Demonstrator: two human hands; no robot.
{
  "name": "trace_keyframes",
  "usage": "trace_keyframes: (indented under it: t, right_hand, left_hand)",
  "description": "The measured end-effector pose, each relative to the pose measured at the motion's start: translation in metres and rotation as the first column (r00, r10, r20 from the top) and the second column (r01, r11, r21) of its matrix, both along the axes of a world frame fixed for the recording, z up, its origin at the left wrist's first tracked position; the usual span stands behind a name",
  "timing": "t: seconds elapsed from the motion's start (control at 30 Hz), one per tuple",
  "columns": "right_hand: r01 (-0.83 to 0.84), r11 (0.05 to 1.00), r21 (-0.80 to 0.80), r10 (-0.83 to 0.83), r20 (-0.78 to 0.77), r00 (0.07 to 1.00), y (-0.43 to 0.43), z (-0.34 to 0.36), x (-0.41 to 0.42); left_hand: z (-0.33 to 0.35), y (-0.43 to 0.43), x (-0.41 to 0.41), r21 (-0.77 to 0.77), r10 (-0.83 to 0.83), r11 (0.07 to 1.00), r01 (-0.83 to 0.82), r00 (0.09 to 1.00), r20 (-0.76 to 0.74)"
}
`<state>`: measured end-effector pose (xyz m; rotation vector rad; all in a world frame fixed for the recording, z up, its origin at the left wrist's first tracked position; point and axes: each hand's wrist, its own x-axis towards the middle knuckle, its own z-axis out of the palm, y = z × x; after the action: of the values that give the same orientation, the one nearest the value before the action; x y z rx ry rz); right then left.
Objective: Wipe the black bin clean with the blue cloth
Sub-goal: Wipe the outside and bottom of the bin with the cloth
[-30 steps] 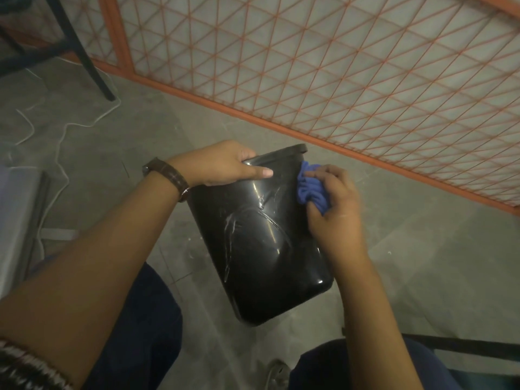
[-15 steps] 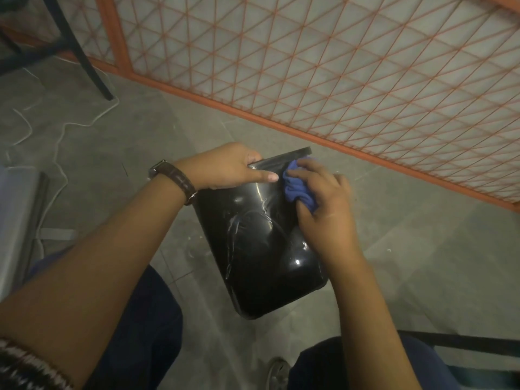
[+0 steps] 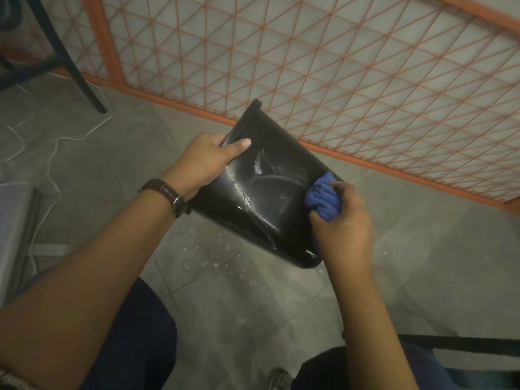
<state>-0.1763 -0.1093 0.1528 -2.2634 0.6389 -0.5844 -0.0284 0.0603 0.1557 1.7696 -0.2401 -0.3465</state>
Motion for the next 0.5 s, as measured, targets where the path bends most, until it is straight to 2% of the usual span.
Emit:
trace_keyframes:
  t: [0.03,0.1,0.27,0.43,0.5]
  right_hand:
    - [0.019,0.997,0.071,-0.022,0.043,0.999,0.000,0.001,0.000]
    - [0.039,0.996,0.081,-0.045,0.073,0.996,0.001,0.002,-0.001]
    - [0.012,1.000,-0.002,-0.012,-0.115,0.993,0.004,-0.015,-0.001]
    - [-0.124,0.992,0.028,0.127,-0.107,0.986,0.014,-0.021,0.005]
    - [-0.126,0.992,0.026,0.128,-0.104,0.986,0.013,-0.022,0.006]
  left_hand:
    - [0.000,-0.002,-0.001,-0.020,0.034,0.999,-0.034,0.999,-0.011]
    - [-0.001,-0.003,-0.003,-0.041,0.079,0.996,-0.081,0.996,-0.048]
    - [-0.007,0.000,-0.007,-0.040,0.179,0.981,-0.192,0.961,-0.210]
    - [-0.012,0.006,0.000,-0.075,0.261,0.954,-0.292,0.925,-0.277]
    - [-0.010,0.007,0.005,-0.077,0.258,0.952,-0.297,0.911,-0.321]
